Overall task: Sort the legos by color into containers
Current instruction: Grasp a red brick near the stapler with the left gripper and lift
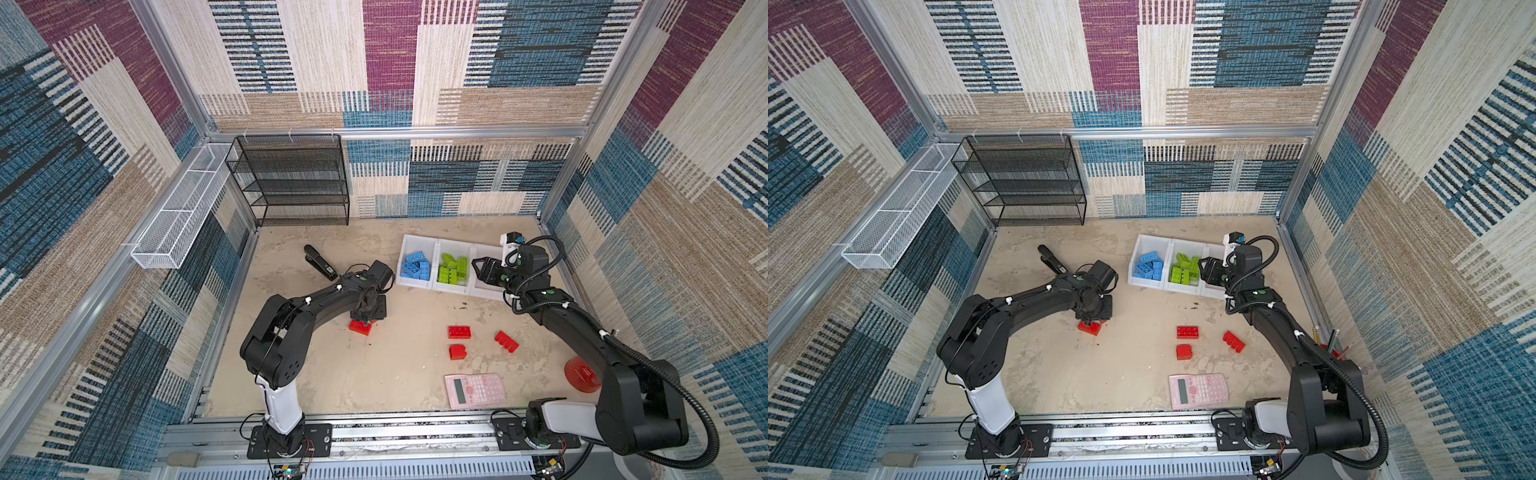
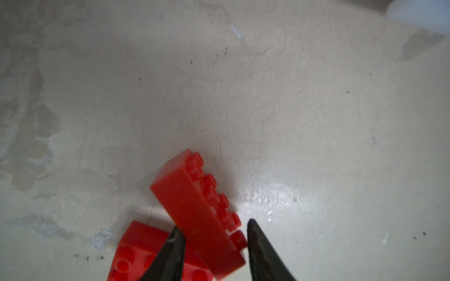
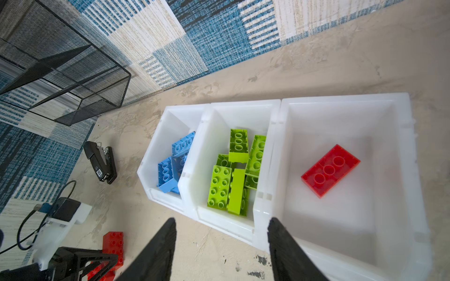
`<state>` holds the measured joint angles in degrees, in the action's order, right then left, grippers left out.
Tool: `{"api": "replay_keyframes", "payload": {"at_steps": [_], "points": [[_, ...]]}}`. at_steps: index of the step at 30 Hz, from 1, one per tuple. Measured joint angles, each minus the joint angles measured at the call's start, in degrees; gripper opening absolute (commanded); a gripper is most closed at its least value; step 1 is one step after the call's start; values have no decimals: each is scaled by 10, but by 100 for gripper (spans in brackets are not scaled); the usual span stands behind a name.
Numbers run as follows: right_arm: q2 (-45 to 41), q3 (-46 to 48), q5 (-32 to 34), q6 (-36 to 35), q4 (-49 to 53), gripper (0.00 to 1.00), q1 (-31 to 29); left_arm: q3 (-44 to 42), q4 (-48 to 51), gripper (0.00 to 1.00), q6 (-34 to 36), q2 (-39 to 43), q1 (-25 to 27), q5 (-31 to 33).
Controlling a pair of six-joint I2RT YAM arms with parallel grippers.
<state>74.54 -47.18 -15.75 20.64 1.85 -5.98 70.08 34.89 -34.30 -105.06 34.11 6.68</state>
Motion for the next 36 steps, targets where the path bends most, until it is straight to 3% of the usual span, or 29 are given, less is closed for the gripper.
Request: {"api": "replay_keyframes", "payload": {"at_steps": [10,21,27,36], "points": [[-7,13,-12,3,-11,61,-1,37,15,22,3,-33,0,11],[-35,12,-17,3,-7,60,-8,40,30,20,5,-2,2,4],[-69,18,-42,14,-6,61,-10,50,38,19,10,36,14,-40],[-139,18,-109,38,-2,61,-19,176,64,18,29,9,50,-103]]}}
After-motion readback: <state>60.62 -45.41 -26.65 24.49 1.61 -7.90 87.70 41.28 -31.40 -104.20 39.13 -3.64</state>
